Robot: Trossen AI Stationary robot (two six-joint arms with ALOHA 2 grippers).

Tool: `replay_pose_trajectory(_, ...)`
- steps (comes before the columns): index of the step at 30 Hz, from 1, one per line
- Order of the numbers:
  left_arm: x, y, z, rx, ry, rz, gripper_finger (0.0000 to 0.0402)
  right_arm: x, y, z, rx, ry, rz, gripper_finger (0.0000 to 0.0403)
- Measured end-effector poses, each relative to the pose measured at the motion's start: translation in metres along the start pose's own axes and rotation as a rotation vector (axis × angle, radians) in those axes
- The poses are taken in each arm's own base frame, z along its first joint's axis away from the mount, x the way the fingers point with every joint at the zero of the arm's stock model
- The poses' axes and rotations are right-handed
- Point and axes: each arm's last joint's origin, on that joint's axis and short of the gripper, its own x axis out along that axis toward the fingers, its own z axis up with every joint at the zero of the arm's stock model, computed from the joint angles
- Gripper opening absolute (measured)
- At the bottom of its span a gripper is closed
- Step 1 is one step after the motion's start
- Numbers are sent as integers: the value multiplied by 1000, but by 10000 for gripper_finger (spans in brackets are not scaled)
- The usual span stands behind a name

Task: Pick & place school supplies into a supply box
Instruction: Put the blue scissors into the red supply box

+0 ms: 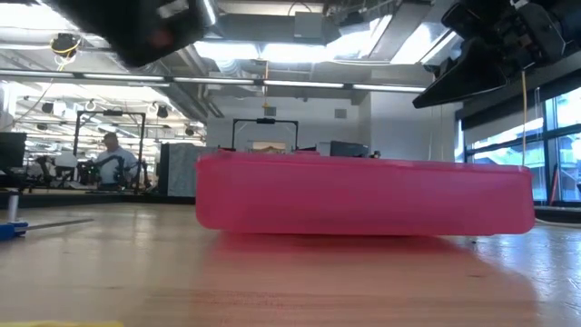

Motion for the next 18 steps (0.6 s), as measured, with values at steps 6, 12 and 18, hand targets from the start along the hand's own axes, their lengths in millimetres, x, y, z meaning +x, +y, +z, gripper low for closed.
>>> replay_pose_trajectory(6, -5, -3, -25, -142, 185, 136, 159, 0, 0, 0, 7, 0, 0, 114)
replay_pose_trajectory(12, -10, 2, -40, -390, 264, 276, 151, 0, 0, 0, 7, -1, 0, 114)
replay_pose_trajectory(18, -15, 9, -49, -621, 377, 385, 148, 0, 0, 0, 4, -1, 0, 114)
